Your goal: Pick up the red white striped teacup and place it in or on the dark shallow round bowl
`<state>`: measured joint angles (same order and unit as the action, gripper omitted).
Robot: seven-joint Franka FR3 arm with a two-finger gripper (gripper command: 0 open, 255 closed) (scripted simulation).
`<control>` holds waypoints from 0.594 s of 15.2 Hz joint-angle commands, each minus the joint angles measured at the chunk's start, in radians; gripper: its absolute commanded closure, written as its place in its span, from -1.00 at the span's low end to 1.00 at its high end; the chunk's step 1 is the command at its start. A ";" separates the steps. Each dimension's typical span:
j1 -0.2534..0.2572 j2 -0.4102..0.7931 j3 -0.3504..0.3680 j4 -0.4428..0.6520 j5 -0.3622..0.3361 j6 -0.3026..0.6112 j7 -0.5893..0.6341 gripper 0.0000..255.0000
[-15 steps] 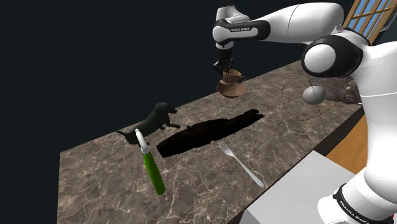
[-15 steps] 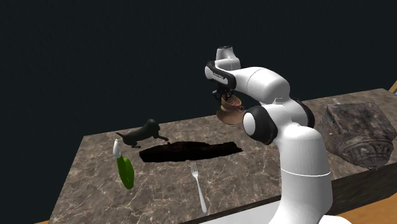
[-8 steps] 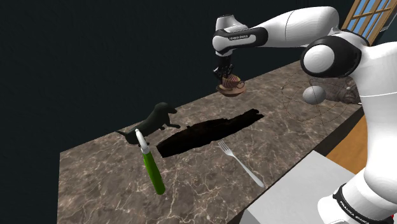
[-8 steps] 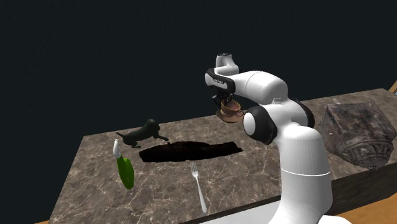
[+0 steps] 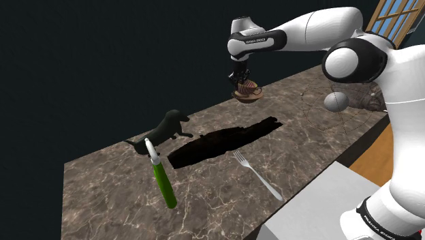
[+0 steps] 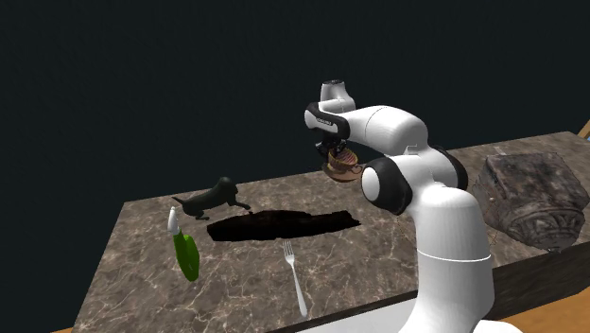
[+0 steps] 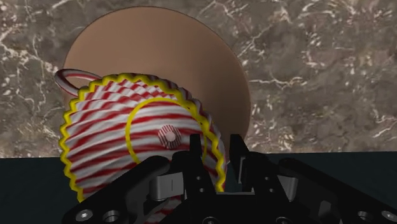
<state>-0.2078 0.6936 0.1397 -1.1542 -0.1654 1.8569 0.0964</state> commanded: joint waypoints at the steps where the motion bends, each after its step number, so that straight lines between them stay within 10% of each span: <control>1: 0.000 0.001 0.000 -0.001 0.000 0.000 0.000 -1.00; 9: 0.008 -0.006 0.002 0.088 0.004 -0.096 -0.006 -1.00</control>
<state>-0.2021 0.6882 0.1415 -1.0955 -0.1624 1.7914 0.0927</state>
